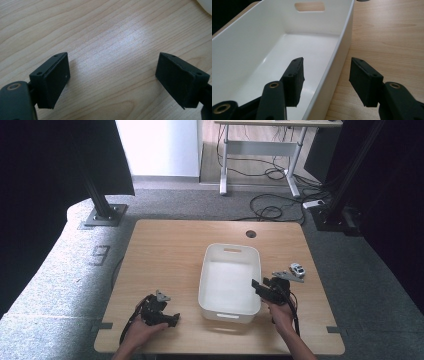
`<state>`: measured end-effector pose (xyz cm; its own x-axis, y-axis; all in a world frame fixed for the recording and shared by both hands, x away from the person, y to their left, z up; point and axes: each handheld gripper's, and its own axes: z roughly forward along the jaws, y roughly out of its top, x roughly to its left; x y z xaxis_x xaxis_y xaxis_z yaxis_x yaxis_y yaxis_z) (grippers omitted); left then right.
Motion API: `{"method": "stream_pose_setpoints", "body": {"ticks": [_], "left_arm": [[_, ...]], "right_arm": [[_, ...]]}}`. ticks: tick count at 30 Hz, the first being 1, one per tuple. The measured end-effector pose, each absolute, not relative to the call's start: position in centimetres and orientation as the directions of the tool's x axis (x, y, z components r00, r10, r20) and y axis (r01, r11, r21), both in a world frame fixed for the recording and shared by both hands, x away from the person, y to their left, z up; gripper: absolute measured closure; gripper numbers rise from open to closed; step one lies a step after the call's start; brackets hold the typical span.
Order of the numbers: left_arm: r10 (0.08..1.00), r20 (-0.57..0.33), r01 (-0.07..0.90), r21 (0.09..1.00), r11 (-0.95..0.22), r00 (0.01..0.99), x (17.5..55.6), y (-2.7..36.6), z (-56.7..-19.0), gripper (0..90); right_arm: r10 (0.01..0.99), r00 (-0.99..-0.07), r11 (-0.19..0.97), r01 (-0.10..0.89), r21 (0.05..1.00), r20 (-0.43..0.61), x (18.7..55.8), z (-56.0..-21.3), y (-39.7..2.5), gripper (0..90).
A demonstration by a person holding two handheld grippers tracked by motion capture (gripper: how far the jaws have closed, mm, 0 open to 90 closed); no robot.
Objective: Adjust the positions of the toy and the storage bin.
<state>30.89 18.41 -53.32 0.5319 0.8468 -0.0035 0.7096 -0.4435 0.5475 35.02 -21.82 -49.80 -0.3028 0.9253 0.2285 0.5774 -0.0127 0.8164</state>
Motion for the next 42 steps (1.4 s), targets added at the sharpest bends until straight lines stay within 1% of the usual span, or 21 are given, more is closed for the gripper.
{"method": "stream_pose_setpoints", "body": {"ticks": [1, 2, 3, 4, 6, 13, 15, 18, 21, 25, 28, 34, 35, 37, 38, 42], "left_arm": [[0.847, -0.003, 0.710, 0.548, -0.443, 0.532, 30.9, 18.4, -53.3, 12.7], [0.847, -0.004, 0.709, 0.548, -0.444, 0.532, 30.9, 18.4, -53.3, 12.7], [0.847, -0.004, 0.709, 0.548, -0.444, 0.532, 30.9, 18.4, -53.3, 12.7], [0.847, -0.003, 0.709, 0.548, -0.444, 0.532, 30.9, 18.4, -53.3, 12.7], [0.847, -0.004, 0.710, 0.548, -0.444, 0.532, 30.9, 18.4, -53.3, 12.7], [0.847, -0.004, 0.709, 0.548, -0.443, 0.531, 30.9, 18.4, -53.3, 12.7], [0.847, -0.004, 0.710, 0.548, -0.442, 0.531, 30.9, 18.4, -53.3, 12.7], [0.847, -0.003, 0.710, 0.548, -0.443, 0.531, 30.8, 18.4, -53.3, 12.7], [0.848, -0.004, 0.710, 0.548, -0.442, 0.531, 30.8, 18.4, -53.3, 12.7], [0.847, -0.003, 0.709, 0.548, -0.444, 0.532, 30.8, 18.4, -53.3, 12.7], [0.846, -0.003, 0.709, 0.547, -0.445, 0.533, 30.9, 18.4, -53.3, 12.7], [0.846, -0.003, 0.709, 0.547, -0.445, 0.534, 30.9, 18.4, -53.3, 12.7], [0.846, -0.003, 0.709, 0.547, -0.445, 0.534, 30.8, 18.4, -53.3, 12.7], [0.845, -0.003, 0.708, 0.547, -0.446, 0.534, 30.8, 18.4, -53.3, 12.7], [0.845, -0.004, 0.708, 0.547, -0.446, 0.535, 30.8, 18.4, -53.3, 12.7], [0.845, -0.004, 0.708, 0.547, -0.446, 0.535, 30.8, 18.4, -53.3, 12.7]], "right_arm": [[0.925, -0.303, -0.013, 0.577, 0.816, 0.229, 35.0, -49.8, -21.8, 44.8], [0.928, -0.330, 0.041, 0.554, 0.832, 0.174, 34.8, -49.6, -21.9, 44.8], [0.928, -0.330, 0.041, 0.554, 0.832, 0.174, 34.8, -49.6, -21.9, 44.8], [0.927, -0.352, 0.089, 0.537, 0.839, 0.127, 34.7, -49.5, -22.1, 43.6], [0.925, -0.364, 0.104, 0.529, 0.842, 0.114, 34.5, -49.4, -22.3, 42.1], [0.894, -0.417, 0.084, 0.512, 0.855, 0.161, 33.8, -48.8, -23.9, 40.8], [0.887, -0.438, 0.105, 0.502, 0.858, 0.148, 33.6, -48.6, -24.7, 38.2], [0.881, -0.445, 0.096, 0.499, 0.861, 0.160, 33.5, -48.5, -25.3, 36.1], [0.882, -0.443, 0.088, 0.486, 0.870, 0.158, 33.4, -48.3, -25.5, 36.1], [0.867, -0.466, 0.082, 0.485, 0.871, 0.178, 33.2, -47.9, -26.0, 36.2], [0.864, -0.476, 0.096, 0.475, 0.875, 0.164, 33.2, -47.8, -26.2, 36.1], [0.884, -0.452, 0.109, 0.448, 0.887, 0.120, 33.2, -47.9, -26.8, 35.1], [0.894, -0.432, 0.102, 0.450, 0.887, 0.117, 33.3, -48.0, -27.2, 37.1], [0.899, -0.420, 0.095, 0.461, 0.882, 0.123, 33.4, -48.0, -27.4, 37.0], [0.901, -0.409, 0.075, 0.475, 0.877, 0.144, 33.5, -48.2, -27.7, 37.0], [0.903, -0.402, 0.075, 0.501, 0.862, 0.155, 33.8, -48.4, -28.3, 36.7]]}}
